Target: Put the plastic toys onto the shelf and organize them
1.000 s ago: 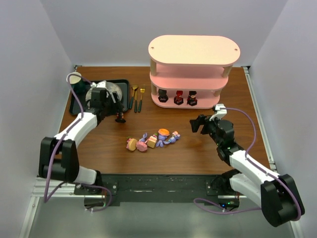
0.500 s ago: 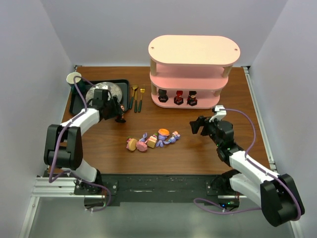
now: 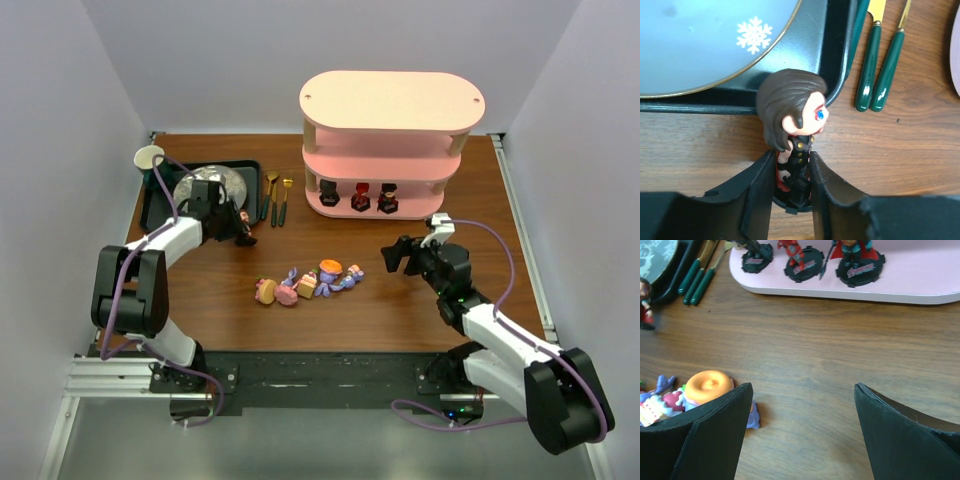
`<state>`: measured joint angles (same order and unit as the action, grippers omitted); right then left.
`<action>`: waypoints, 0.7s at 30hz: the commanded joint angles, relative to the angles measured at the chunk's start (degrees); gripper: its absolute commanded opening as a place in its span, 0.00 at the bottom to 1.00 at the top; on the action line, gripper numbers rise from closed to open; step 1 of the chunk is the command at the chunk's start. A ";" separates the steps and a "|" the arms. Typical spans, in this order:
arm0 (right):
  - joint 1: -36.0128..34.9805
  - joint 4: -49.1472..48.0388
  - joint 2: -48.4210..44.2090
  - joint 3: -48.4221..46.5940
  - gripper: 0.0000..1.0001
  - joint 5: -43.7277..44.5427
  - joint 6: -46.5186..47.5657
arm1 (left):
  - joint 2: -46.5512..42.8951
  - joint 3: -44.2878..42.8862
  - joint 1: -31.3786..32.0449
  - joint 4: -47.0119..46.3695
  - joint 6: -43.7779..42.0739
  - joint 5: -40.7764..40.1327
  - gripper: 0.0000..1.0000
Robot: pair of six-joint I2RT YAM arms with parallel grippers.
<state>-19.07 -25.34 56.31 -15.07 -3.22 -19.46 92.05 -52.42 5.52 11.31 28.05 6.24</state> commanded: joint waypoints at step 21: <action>-1.23 1.96 0.29 -8.57 0.85 -14.52 -5.76 | -16.97 4.61 10.81 -12.69 -4.66 0.98 0.22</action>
<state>-19.22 -23.94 57.04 -18.94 -13.63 -21.52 80.75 -48.23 10.68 5.37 26.96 10.26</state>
